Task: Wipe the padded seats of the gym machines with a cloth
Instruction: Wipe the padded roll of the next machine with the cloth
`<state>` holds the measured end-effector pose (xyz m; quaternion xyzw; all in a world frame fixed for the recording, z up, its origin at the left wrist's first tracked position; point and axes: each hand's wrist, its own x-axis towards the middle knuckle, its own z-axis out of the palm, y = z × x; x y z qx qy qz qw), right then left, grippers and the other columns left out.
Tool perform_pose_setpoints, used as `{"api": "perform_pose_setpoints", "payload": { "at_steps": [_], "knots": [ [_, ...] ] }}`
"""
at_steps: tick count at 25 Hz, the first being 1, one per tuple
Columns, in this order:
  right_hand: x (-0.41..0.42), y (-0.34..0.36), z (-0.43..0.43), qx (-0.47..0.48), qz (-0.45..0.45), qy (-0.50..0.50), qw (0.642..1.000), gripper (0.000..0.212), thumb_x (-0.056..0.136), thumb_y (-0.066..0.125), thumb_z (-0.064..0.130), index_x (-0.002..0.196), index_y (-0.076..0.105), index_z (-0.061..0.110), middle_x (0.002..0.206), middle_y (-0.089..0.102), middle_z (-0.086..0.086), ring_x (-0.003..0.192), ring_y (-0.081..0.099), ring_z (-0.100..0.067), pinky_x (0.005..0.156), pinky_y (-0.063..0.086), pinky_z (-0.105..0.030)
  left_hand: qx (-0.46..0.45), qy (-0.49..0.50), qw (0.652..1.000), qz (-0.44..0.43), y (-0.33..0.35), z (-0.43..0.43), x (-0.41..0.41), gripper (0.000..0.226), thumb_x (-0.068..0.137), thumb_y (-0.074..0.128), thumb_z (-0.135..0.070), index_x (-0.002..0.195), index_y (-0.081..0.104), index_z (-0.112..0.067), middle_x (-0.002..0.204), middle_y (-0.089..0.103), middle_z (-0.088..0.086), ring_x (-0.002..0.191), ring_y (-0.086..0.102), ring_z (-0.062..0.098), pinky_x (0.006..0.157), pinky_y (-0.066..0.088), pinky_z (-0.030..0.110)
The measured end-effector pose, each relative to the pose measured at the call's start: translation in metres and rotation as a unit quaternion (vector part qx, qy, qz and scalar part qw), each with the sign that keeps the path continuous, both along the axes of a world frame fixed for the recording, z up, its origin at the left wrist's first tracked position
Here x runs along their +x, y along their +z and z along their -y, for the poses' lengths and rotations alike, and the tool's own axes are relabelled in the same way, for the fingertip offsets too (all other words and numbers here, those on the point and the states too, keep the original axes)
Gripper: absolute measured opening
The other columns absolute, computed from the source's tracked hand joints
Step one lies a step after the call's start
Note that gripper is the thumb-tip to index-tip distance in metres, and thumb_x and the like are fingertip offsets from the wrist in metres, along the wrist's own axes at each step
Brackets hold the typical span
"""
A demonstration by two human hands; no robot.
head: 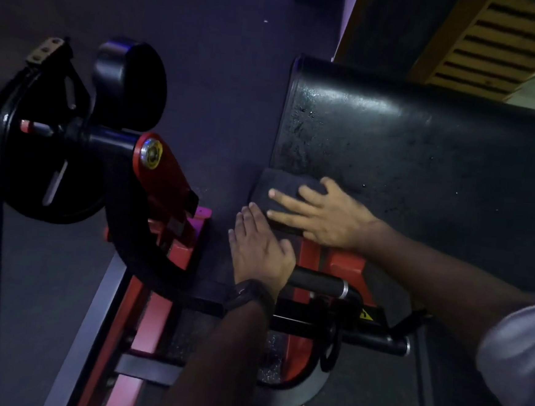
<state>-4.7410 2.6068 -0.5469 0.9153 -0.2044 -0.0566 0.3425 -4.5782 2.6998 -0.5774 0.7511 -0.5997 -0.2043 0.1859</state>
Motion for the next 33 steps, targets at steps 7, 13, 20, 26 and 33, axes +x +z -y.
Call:
{"api": "perform_pose_setpoints", "payload": {
  "at_steps": [7, 13, 20, 26, 33],
  "knots": [
    [0.006, -0.009, -0.019, 0.064, -0.015, -0.035, 0.997, 0.079, 0.085, 0.057, 0.050, 0.156, 0.029, 0.031, 0.162, 0.029, -0.007, 0.114, 0.041, -0.032, 0.079, 0.046, -0.049, -0.005, -0.008, 1.000, 0.026, -0.004, 0.000, 0.000, 0.090, 0.083, 0.059, -0.028, 0.156, 0.019, 0.007, 0.160, 0.029, 0.026, 0.150, 0.027, 0.037, 0.123, 0.022, 0.050],
    [0.038, -0.042, -0.036, 0.029, 0.136, -0.164, 0.977, 0.065, 0.091, 0.047, 0.046, 0.153, 0.039, 0.026, 0.154, 0.040, -0.009, 0.111, 0.042, -0.034, 0.088, 0.046, -0.055, -0.006, -0.008, 1.000, 0.014, -0.002, 0.001, 0.000, 0.092, 0.086, 0.060, -0.028, 0.158, 0.013, 0.005, 0.164, 0.022, 0.024, 0.153, 0.020, 0.035, 0.125, 0.016, 0.048],
    [0.030, -0.011, -0.014, 0.028, 0.205, -0.217, 0.954, 0.073, 0.082, 0.060, 0.042, 0.151, 0.041, 0.031, 0.158, 0.037, -0.007, 0.148, 0.024, -0.041, 0.105, 0.037, -0.066, -0.017, -0.010, 0.999, 0.036, -0.005, -0.001, -0.002, 0.091, 0.084, 0.057, -0.029, 0.159, 0.014, 0.001, 0.163, 0.029, 0.018, 0.151, 0.026, 0.032, 0.122, 0.025, 0.050],
    [-0.003, -0.004, -0.005, 0.086, -0.072, 0.060, 0.992, 0.062, 0.088, 0.056, 0.043, 0.148, 0.044, 0.029, 0.157, 0.039, -0.004, 0.148, 0.029, -0.040, 0.108, 0.037, -0.060, -0.025, 0.001, 0.999, 0.036, -0.004, -0.001, -0.001, 0.094, 0.081, 0.059, -0.028, 0.159, 0.016, 0.000, 0.161, 0.032, 0.018, 0.149, 0.030, 0.033, 0.122, 0.025, 0.053],
    [-0.004, 0.002, 0.012, 0.050, 0.086, -0.058, 0.993, 0.059, 0.089, 0.051, 0.039, 0.147, 0.046, 0.031, 0.157, 0.041, -0.008, 0.145, 0.034, -0.041, 0.108, 0.040, -0.054, -0.021, -0.008, 1.000, 0.016, -0.004, 0.000, 0.000, 0.097, 0.082, 0.060, -0.027, 0.160, 0.009, -0.002, 0.165, 0.024, 0.017, 0.153, 0.022, 0.032, 0.124, 0.016, 0.051]
  ]
}}
